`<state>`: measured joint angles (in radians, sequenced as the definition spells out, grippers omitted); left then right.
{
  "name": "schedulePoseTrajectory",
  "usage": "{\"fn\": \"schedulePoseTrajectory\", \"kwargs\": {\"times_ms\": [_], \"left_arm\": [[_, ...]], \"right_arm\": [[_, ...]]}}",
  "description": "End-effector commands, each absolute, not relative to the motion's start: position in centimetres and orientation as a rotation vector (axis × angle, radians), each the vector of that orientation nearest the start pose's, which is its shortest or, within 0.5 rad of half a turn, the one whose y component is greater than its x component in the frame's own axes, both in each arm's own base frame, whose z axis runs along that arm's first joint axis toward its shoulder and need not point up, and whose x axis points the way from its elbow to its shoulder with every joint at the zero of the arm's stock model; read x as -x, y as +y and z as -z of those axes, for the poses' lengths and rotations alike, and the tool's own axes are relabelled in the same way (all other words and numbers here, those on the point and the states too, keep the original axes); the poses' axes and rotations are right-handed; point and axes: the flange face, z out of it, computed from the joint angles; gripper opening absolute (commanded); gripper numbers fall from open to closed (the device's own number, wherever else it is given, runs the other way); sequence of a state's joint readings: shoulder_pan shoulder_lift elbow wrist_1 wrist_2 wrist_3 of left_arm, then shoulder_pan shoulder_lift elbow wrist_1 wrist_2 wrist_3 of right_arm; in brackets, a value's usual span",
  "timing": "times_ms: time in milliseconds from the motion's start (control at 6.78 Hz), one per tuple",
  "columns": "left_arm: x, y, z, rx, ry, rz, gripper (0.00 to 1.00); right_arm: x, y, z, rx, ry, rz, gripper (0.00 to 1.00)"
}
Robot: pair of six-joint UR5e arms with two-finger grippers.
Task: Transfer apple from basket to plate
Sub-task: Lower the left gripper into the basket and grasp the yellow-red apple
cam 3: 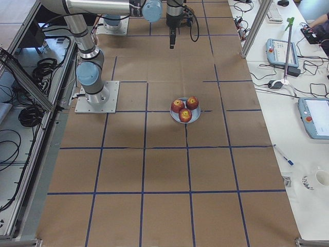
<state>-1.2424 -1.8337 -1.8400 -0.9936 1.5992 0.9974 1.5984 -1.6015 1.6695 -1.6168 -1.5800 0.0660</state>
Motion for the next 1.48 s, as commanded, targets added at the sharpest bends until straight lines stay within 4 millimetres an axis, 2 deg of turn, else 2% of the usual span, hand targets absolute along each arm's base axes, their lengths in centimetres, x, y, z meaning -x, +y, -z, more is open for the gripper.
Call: {"fn": "schedulePoseTrajectory", "kwargs": {"times_ms": [0, 295, 738, 1033, 1328], "left_arm": [[-6.5, -56.4, -25.9, -1.039, 2.939, -0.030, 0.99], [-6.9, -57.5, -23.9, -1.054, 2.952, -0.064, 0.99], [-7.0, -57.7, -21.1, -1.050, 2.982, -0.107, 0.99], [-7.2, -58.3, -19.9, -1.060, 2.977, -0.120, 0.99], [-7.2, -58.3, -19.9, -1.057, 2.977, -0.110, 0.97]], "right_arm": [[-14.5, -47.2, -46.0, -0.060, 3.151, -0.031, 1.00], [-14.5, -47.2, -46.0, -0.060, 3.151, -0.031, 1.00], [-14.5, -47.3, -46.1, -0.060, 3.152, -0.026, 1.00], [-14.5, -47.3, -46.1, -0.060, 3.152, -0.026, 1.00], [-14.5, -47.2, -46.4, -0.060, 3.151, -0.019, 1.00]]}}
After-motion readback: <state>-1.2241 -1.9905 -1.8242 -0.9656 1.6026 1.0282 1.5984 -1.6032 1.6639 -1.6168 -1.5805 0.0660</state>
